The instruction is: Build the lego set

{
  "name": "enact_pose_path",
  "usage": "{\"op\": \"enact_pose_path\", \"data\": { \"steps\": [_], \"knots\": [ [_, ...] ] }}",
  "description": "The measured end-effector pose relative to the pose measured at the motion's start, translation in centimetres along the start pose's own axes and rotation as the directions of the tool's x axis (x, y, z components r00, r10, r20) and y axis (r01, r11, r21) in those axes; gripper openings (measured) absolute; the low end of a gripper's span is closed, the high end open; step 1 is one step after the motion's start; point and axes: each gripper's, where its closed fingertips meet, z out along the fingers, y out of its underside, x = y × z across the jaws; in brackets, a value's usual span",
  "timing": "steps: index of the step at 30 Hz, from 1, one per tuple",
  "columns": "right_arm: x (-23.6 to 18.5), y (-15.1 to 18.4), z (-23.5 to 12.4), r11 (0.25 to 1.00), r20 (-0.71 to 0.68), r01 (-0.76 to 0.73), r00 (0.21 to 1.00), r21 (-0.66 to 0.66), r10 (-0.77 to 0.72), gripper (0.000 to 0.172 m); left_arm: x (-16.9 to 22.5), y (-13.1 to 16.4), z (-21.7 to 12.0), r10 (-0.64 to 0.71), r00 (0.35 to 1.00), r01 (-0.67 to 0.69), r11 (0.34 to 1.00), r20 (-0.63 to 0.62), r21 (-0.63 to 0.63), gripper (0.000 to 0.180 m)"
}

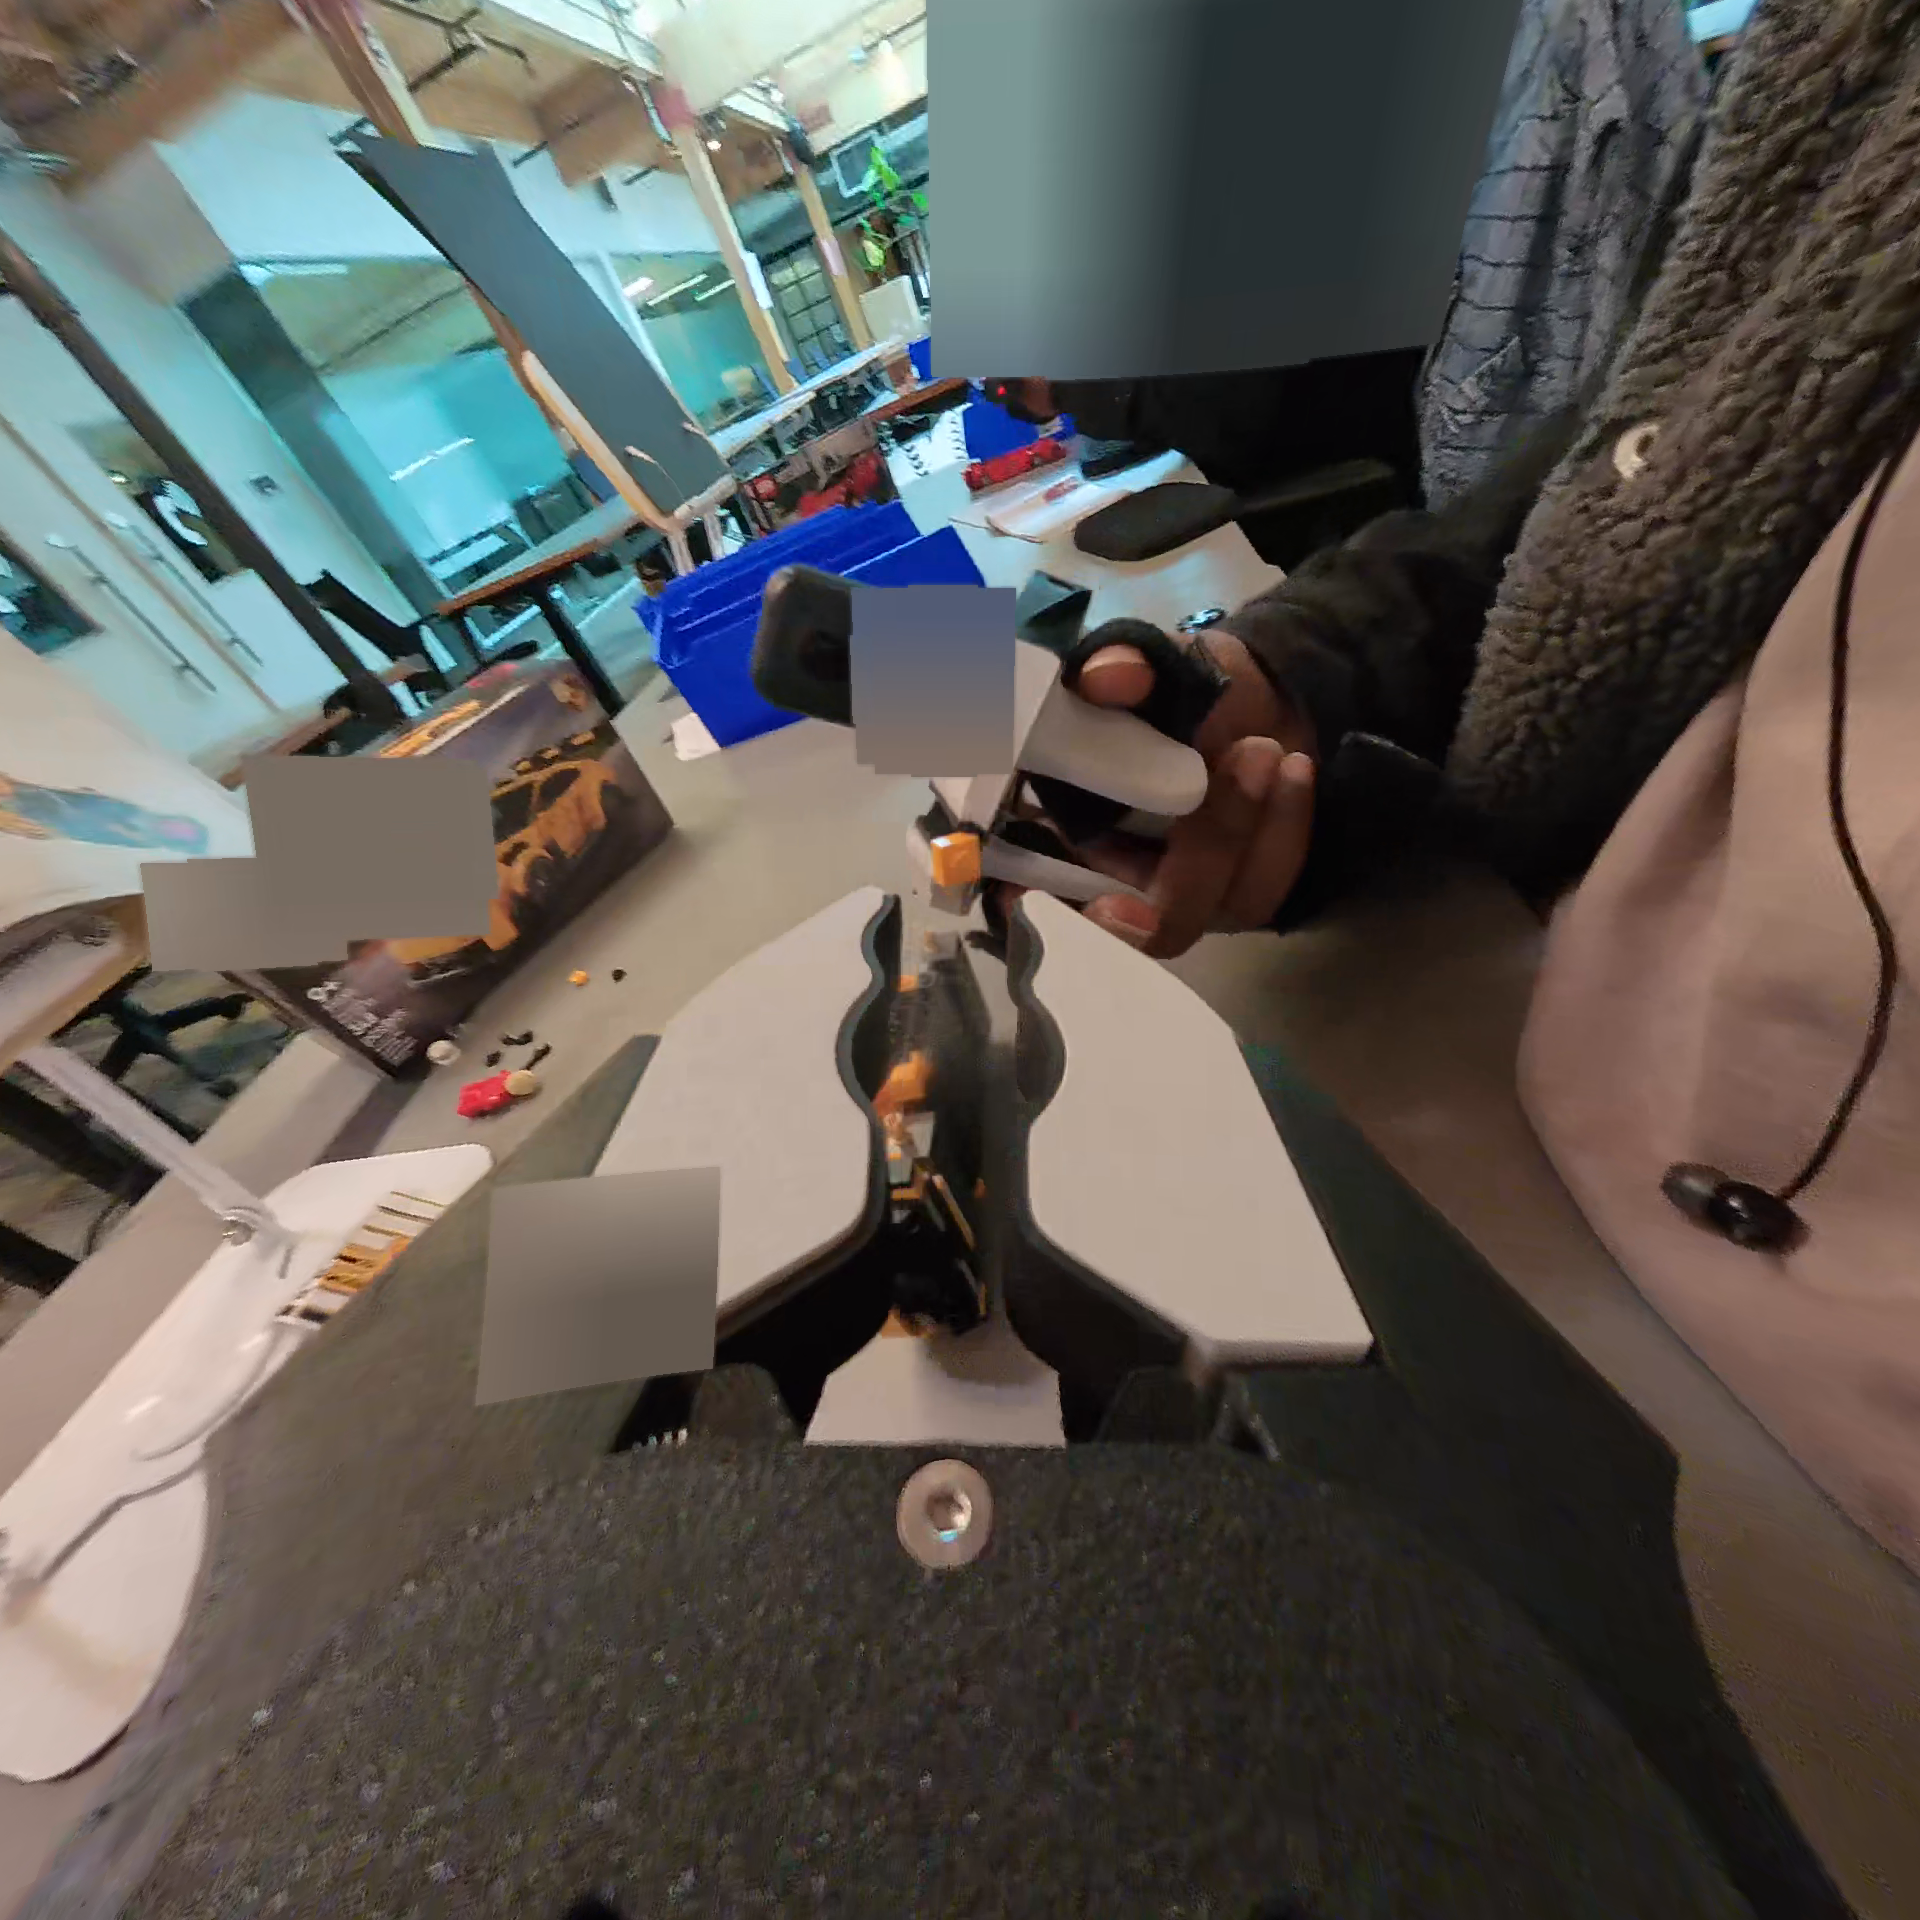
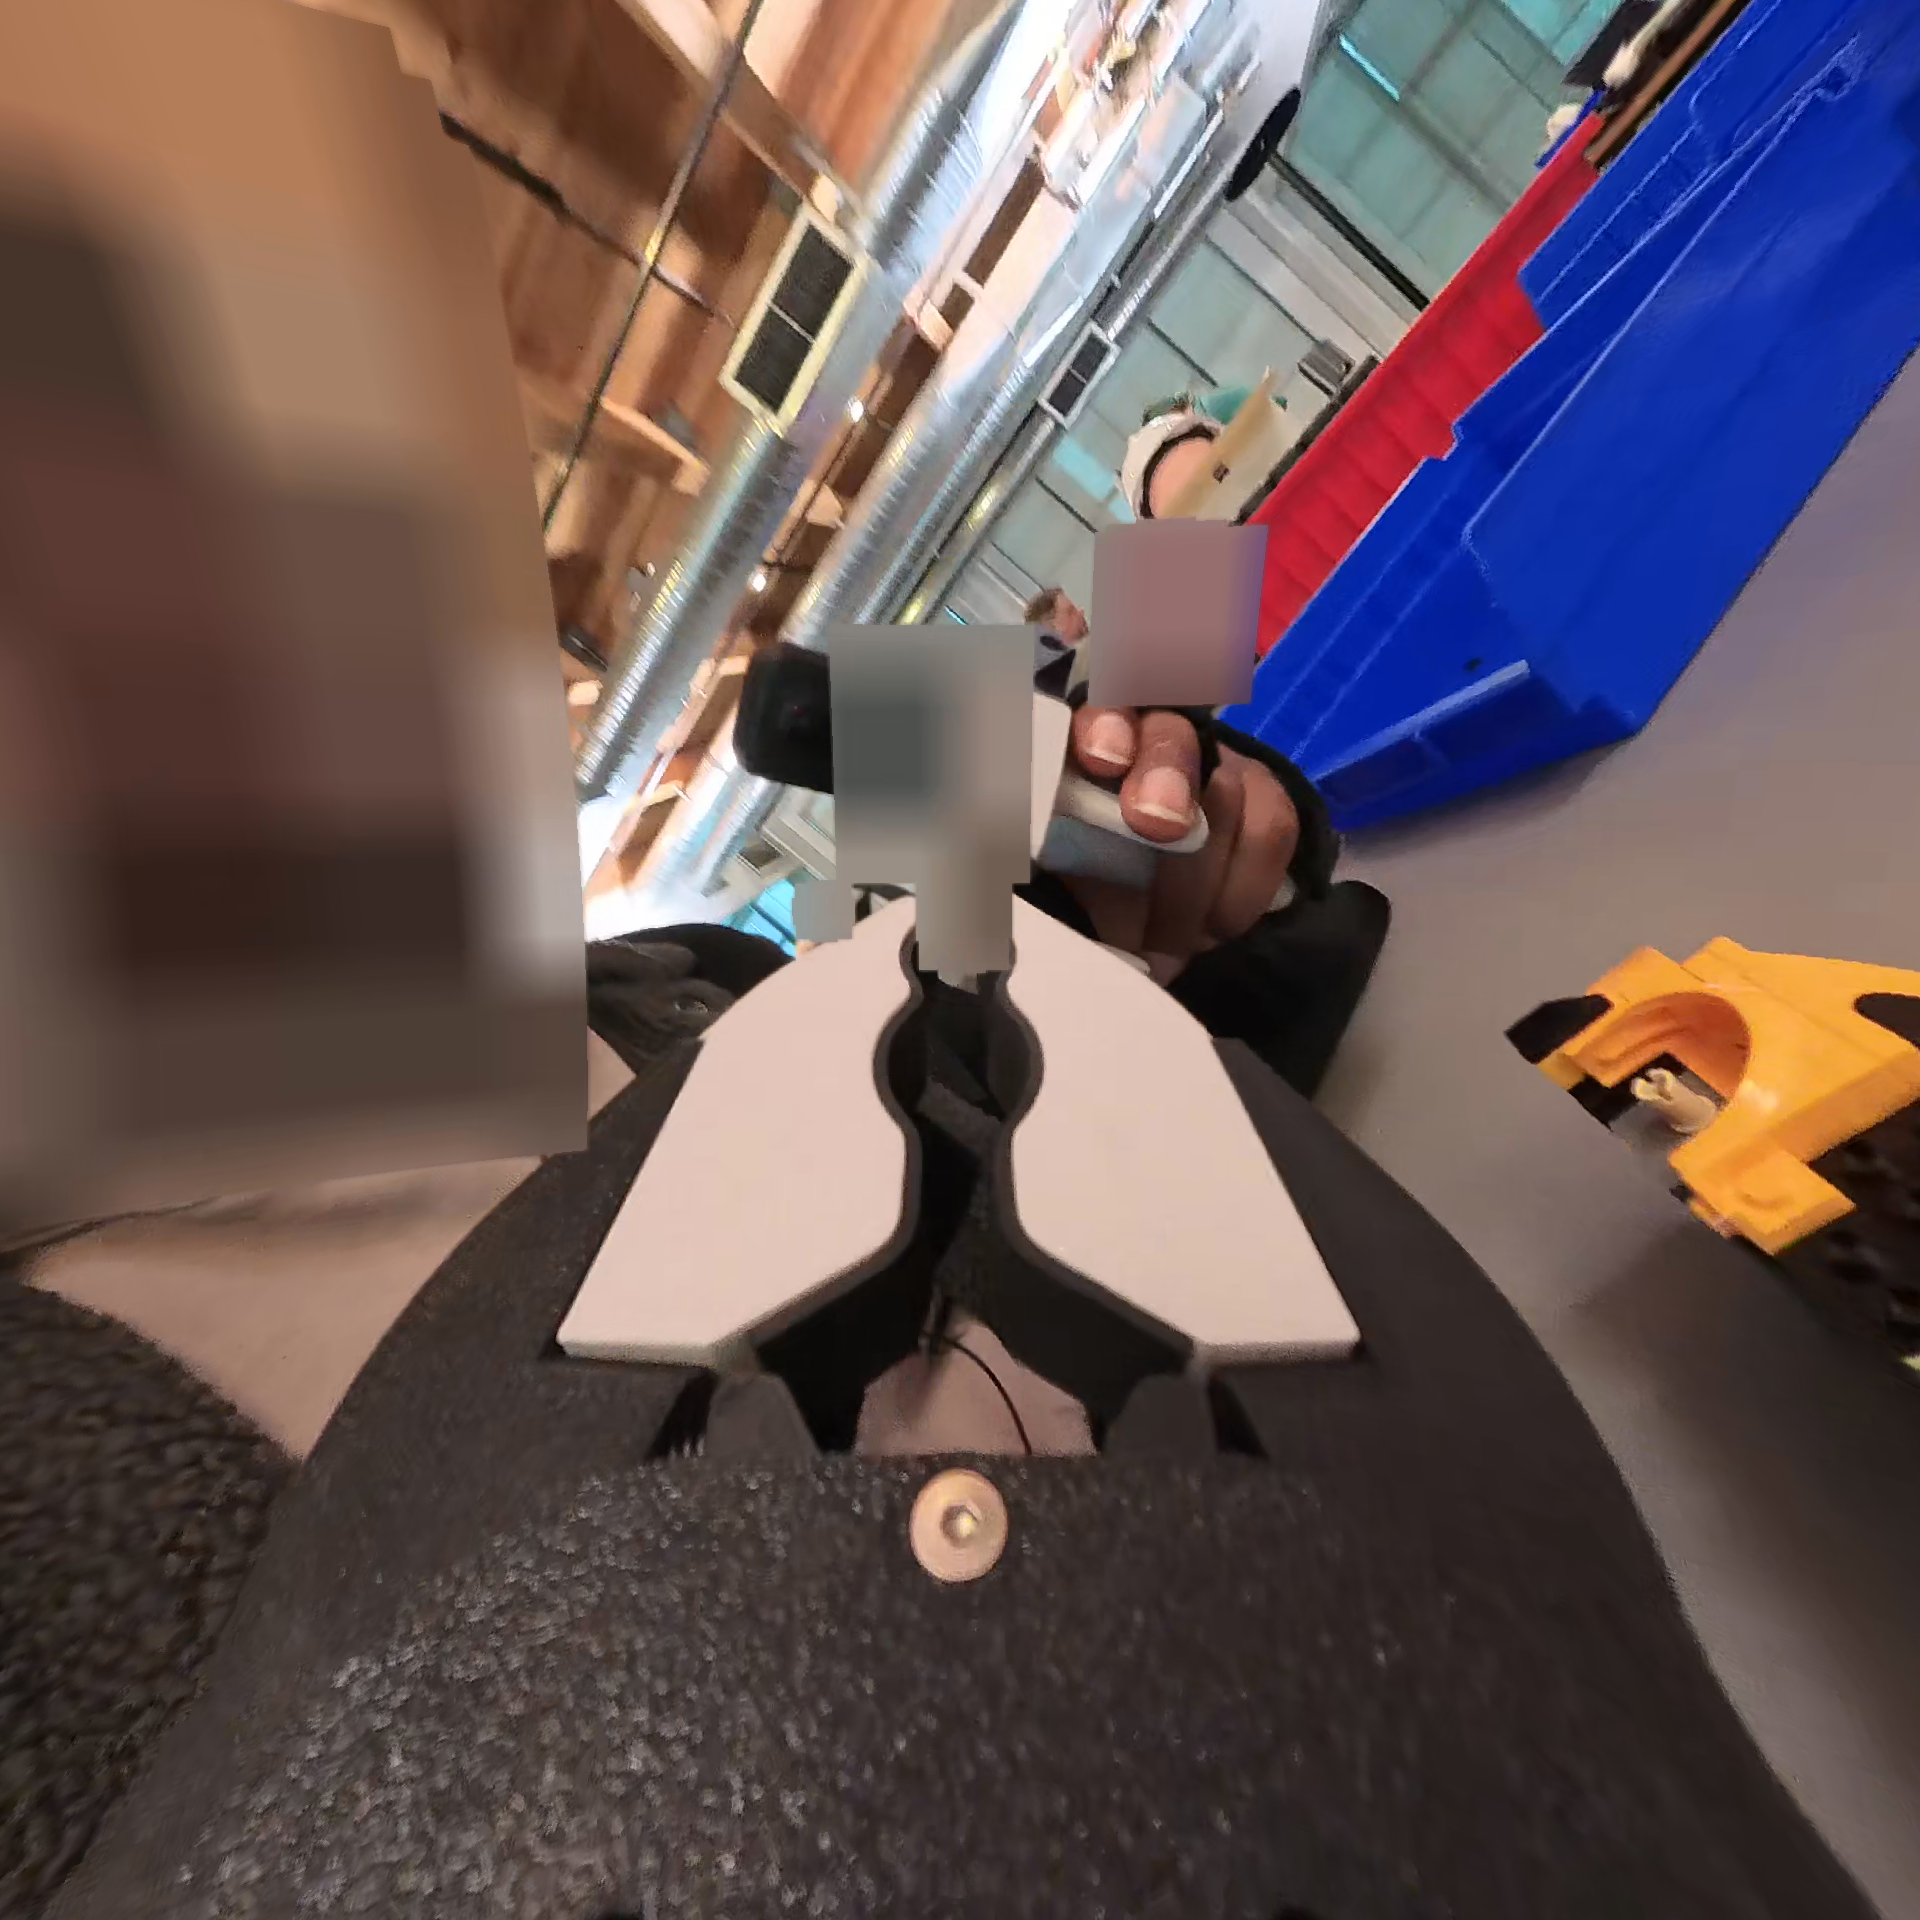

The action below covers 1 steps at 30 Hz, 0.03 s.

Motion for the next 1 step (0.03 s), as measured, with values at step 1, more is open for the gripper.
{"op": "enact_pose_path", "data": {
  "steps": [1],
  "knots": [
    [-0.1, -0.25, 0.0, 1.0, 0.014, -0.013, 1.0, 0.022, 0.013, 0.007, -0.15, -0.06, 0.0, 0.005, 1.0, -0.005, 1.0, 0.013, -0.002, 0.018]
  ]
}}
